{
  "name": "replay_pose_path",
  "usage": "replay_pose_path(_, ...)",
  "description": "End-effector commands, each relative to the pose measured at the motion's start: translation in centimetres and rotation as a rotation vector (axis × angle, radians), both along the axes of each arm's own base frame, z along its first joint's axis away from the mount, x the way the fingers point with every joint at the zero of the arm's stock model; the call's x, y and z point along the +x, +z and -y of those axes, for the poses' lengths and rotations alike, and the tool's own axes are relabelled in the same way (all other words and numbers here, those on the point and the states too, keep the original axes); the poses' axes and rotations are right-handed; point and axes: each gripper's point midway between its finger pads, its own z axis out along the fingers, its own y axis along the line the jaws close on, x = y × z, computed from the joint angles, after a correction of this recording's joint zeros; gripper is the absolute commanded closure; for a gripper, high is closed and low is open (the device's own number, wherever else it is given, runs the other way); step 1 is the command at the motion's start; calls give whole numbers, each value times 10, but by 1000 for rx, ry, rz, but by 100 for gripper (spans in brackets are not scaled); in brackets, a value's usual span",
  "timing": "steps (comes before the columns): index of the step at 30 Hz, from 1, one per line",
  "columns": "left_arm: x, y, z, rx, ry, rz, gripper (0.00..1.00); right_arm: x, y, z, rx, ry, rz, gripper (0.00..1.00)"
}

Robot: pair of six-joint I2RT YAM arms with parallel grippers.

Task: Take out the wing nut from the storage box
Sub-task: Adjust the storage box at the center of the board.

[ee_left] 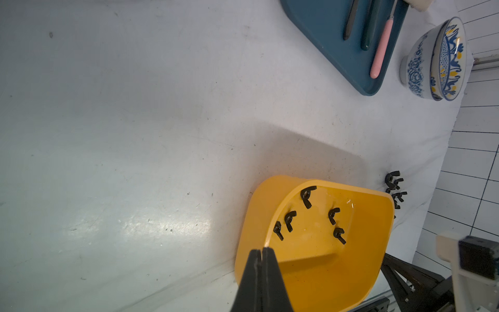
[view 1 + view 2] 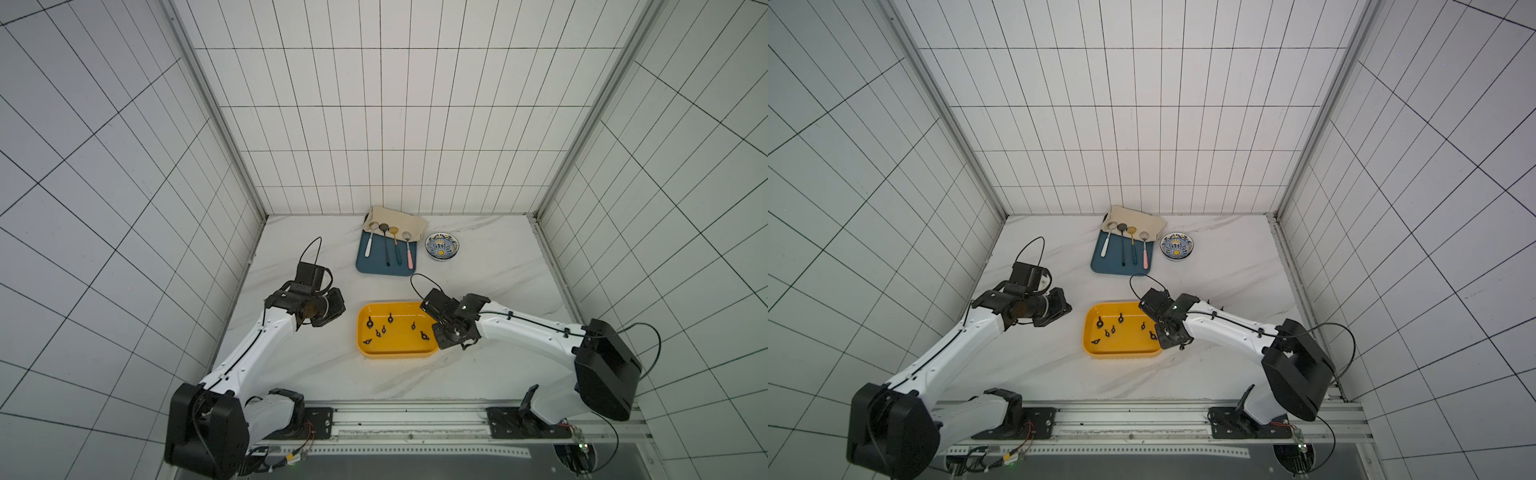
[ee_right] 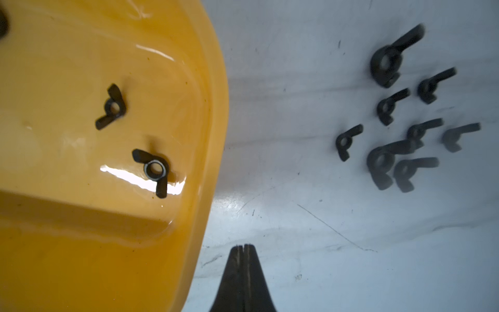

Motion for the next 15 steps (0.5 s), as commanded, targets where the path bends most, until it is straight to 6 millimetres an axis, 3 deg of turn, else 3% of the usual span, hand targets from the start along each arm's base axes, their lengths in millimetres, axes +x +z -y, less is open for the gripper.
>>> replay_pose_path(1, 5, 9, -1, -14, 8, 45, 100, 9, 37, -13, 35, 19, 59, 94)
replay_pose_path(5, 14, 19, 2, -29, 1, 80, 81, 10, 52, -49, 68, 40, 92, 78)
replay_pose_path(8, 17, 25, 4, -44, -1, 92, 64, 16, 44, -74, 84, 11, 79, 73)
replay_pose_path(11, 18, 29, 5, -79, 0, 93, 56, 30, 31, -86, 82, -64, 91, 73)
replay_pose_path(15, 18, 32, 8, -133, -15, 85, 55, 46, 16, -89, 89, -165, 112, 73)
